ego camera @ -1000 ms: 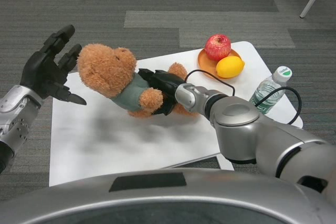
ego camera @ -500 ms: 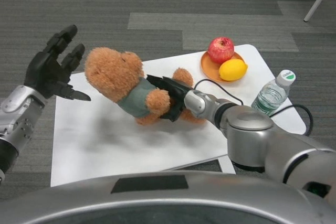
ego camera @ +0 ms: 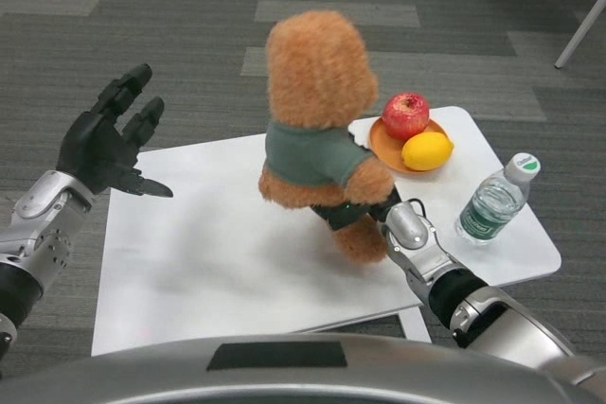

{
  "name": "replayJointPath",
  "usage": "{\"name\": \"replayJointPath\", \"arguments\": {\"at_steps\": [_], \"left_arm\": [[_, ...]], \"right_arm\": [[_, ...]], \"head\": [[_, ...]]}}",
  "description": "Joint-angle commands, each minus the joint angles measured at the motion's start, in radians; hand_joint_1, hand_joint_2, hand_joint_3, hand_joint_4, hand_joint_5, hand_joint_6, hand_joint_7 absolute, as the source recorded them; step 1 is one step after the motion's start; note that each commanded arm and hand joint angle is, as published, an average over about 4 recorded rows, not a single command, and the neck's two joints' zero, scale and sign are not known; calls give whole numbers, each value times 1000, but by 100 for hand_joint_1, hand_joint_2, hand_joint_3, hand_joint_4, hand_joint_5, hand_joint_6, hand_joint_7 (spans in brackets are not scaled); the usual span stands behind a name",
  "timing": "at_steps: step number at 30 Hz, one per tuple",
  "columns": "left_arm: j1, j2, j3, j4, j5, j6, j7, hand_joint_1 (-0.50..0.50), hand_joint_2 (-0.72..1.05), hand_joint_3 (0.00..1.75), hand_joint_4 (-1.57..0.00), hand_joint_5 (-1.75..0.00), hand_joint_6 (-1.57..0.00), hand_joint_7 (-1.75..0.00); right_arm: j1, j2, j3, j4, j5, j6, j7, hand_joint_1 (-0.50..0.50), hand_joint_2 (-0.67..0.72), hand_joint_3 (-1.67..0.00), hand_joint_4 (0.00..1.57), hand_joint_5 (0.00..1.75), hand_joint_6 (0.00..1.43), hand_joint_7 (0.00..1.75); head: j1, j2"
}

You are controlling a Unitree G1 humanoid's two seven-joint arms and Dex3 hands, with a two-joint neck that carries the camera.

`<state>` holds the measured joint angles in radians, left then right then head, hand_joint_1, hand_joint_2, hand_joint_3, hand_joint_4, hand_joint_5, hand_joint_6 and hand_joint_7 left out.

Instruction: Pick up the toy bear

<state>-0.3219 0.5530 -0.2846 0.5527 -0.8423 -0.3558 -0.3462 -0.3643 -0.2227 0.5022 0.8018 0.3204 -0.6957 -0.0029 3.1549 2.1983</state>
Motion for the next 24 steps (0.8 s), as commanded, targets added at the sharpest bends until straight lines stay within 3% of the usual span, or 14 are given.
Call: {"name": "replayJointPath", "arguments": {"at_steps": [1,8,13,20,24], "left_arm": [[-29,-13,7,10,9,-5,2,-43,-2,9,0,0,0,-21],[-58,-30,12,-1,14,-5,3,-41,-2,9,0,0,0,-21],[-76,-36,10,-41,14,-5,3,-43,-2,7,0,0,0,-21],[-93,-48,8,-86,14,-5,3,-43,-2,9,0,0,0,-21],[-94,-51,10,-93,14,-5,3,-43,-2,9,0,0,0,-21]], "right_arm": [[30,-7,-75,-159,19,-13,6,-46,-41,-159,23,155,108,154],[43,-28,-139,-411,38,-8,-21,-46,-41,-159,23,155,108,150],[34,-29,-180,-518,39,-8,-65,-46,-46,-159,23,158,108,147],[26,-32,-265,-555,36,-11,-74,-46,-43,-159,23,165,108,147],[29,-34,-289,-558,34,-11,-75,-46,-41,-159,23,160,108,147]], "head": [[-3,19],[-18,39],[-28,51],[-30,72],[-34,80]]}}
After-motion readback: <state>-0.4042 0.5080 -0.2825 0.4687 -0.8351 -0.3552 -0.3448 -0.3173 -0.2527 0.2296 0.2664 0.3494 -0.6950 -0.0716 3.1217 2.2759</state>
